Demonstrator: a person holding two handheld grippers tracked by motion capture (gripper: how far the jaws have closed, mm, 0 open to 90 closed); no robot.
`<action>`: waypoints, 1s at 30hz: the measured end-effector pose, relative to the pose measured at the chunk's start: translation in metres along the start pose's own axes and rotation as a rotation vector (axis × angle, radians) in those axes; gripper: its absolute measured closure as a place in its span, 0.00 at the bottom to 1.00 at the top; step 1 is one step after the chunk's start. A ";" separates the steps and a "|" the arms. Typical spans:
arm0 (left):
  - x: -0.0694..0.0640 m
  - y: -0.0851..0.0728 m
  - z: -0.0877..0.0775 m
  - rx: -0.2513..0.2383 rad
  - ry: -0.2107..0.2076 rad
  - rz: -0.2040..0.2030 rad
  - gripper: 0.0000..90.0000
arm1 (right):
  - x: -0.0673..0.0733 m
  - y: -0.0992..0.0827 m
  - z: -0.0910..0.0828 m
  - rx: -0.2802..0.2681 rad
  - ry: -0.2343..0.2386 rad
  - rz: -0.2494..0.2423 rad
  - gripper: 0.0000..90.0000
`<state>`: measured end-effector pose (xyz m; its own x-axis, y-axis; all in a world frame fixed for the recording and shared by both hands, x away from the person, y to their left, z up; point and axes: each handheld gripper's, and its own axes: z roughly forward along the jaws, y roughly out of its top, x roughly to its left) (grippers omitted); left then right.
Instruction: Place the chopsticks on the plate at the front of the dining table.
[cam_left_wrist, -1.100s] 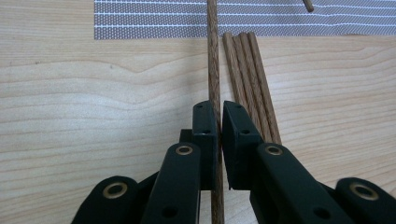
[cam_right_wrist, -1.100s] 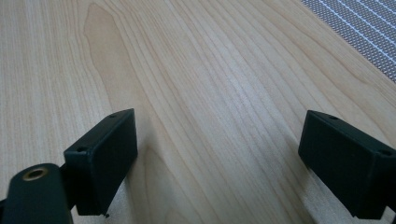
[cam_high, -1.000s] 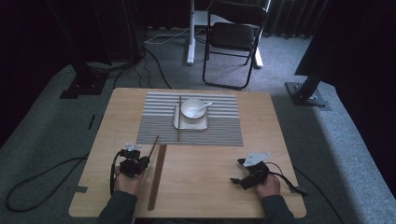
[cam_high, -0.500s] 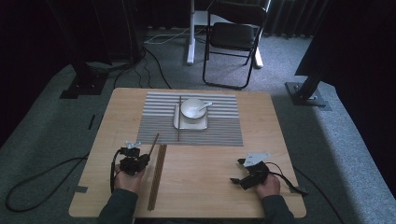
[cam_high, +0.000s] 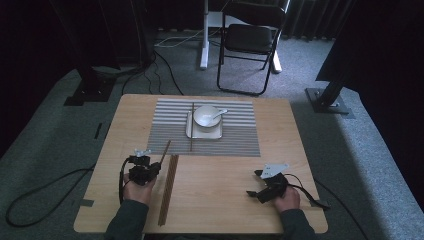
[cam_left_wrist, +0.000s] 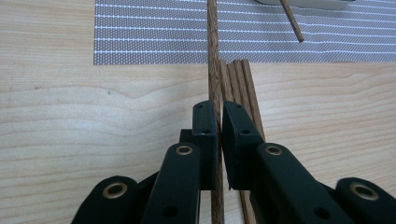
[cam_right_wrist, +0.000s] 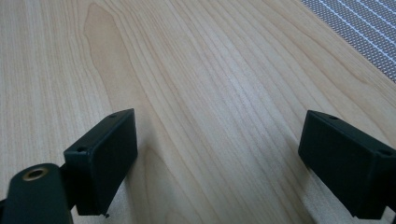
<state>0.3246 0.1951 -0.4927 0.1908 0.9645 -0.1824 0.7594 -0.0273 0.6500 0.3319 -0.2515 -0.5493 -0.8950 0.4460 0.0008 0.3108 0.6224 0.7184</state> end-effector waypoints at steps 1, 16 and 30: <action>0.000 0.001 0.000 0.000 0.000 -0.002 0.94 | 0.000 0.000 0.000 0.000 0.000 0.000 0.12; -0.002 0.010 0.000 -0.024 -0.007 -0.010 0.93 | 0.000 0.000 0.000 0.000 0.000 0.000 0.12; -0.006 0.020 -0.001 -0.038 -0.012 -0.009 0.94 | 0.000 0.000 0.000 0.000 0.000 0.001 0.12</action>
<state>0.3382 0.1887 -0.4780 0.1919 0.9614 -0.1973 0.7369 -0.0084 0.6759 0.3319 -0.2515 -0.5493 -0.8949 0.4463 0.0012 0.3113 0.6222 0.7183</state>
